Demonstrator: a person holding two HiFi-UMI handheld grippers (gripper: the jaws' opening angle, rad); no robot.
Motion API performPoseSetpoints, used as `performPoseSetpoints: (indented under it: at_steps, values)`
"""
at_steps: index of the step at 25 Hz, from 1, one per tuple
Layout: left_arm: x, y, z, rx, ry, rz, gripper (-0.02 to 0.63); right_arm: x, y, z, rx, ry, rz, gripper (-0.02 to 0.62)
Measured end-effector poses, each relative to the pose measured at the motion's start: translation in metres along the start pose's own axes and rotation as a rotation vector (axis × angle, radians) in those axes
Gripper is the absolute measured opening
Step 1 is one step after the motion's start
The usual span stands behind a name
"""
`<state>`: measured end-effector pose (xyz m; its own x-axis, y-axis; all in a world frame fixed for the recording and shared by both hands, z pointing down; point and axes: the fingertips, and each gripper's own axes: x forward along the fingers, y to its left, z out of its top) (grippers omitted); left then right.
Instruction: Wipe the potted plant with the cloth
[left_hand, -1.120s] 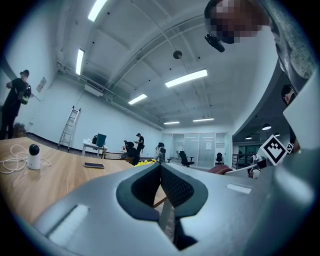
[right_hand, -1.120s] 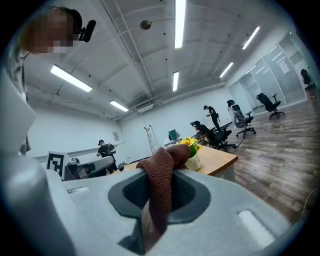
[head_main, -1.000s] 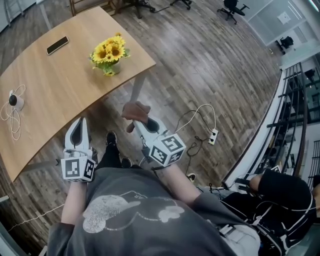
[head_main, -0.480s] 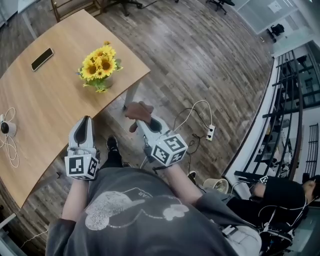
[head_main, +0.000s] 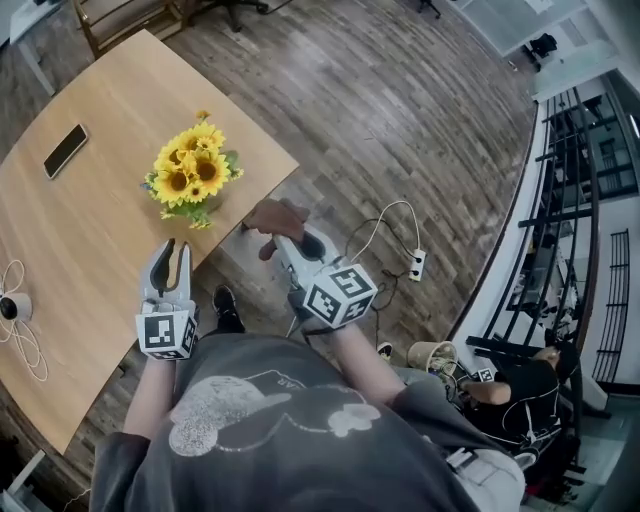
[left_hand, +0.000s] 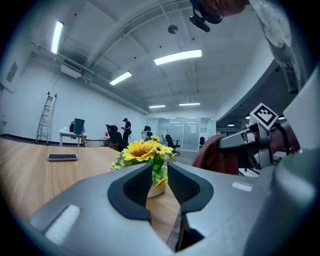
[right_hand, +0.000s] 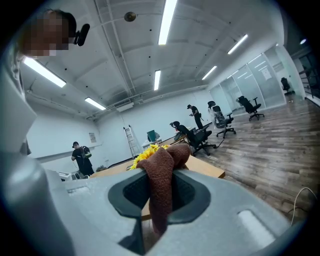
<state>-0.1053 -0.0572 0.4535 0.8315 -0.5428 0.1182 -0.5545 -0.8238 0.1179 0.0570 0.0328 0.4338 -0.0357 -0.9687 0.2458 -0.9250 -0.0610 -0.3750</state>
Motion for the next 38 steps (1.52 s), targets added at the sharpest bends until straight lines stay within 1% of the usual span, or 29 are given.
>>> performPoseSetpoints:
  at_steps: [2, 5, 8, 12, 14, 15, 18, 21, 24, 27, 31, 32, 34, 37, 38]
  values:
    - [0.006, 0.001, -0.012, 0.026, 0.032, -0.028, 0.146, 0.01, -0.004, 0.0, -0.001, 0.012, -0.011, 0.058]
    - [0.017, 0.006, -0.027, 0.048, 0.081, -0.044, 0.241, 0.024, -0.011, -0.002, -0.002, 0.034, -0.034, 0.058]
    - [0.029, 0.01, -0.037, 0.056, 0.111, -0.055, 0.354, 0.036, -0.017, -0.003, 0.003, 0.043, -0.054, 0.058]
    - [0.046, 0.008, -0.053, 0.059, 0.165, -0.069, 0.542, 0.042, -0.025, -0.001, 0.01, 0.05, -0.072, 0.058]
    - [0.056, 0.005, -0.062, 0.059, 0.179, -0.056, 0.618, 0.043, -0.03, 0.001, 0.012, 0.052, -0.077, 0.058]
    - [0.061, 0.004, -0.067, 0.062, 0.181, -0.046, 0.63, 0.044, -0.033, 0.002, 0.014, 0.052, -0.078, 0.058]
    - [0.079, 0.002, -0.078, 0.057, 0.192, 0.0, 0.63, 0.048, -0.044, 0.003, 0.018, 0.062, -0.07, 0.058]
    - [0.099, 0.006, -0.072, -0.002, 0.206, 0.077, 0.63, 0.057, -0.053, 0.006, 0.01, 0.081, -0.038, 0.058]
    - [0.117, 0.013, -0.072, -0.032, 0.204, 0.154, 0.63, 0.072, -0.062, 0.009, -0.003, 0.109, 0.016, 0.058]
    - [0.131, 0.02, -0.075, -0.037, 0.207, 0.222, 0.63, 0.086, -0.069, 0.011, -0.013, 0.132, 0.063, 0.058]
    - [0.137, 0.03, -0.074, -0.032, 0.21, 0.332, 0.62, 0.107, -0.071, 0.013, -0.041, 0.175, 0.156, 0.058]
    - [0.138, 0.032, -0.073, -0.027, 0.212, 0.354, 0.601, 0.113, -0.072, 0.013, -0.05, 0.187, 0.181, 0.058]
    - [0.136, 0.034, -0.074, -0.022, 0.218, 0.386, 0.5, 0.126, -0.071, 0.011, -0.064, 0.215, 0.237, 0.058]
    - [0.133, 0.032, -0.075, -0.02, 0.217, 0.407, 0.449, 0.148, -0.062, 0.007, -0.084, 0.251, 0.337, 0.058]
    - [0.133, 0.032, -0.075, -0.018, 0.215, 0.412, 0.446, 0.156, -0.058, 0.007, -0.093, 0.259, 0.37, 0.058]
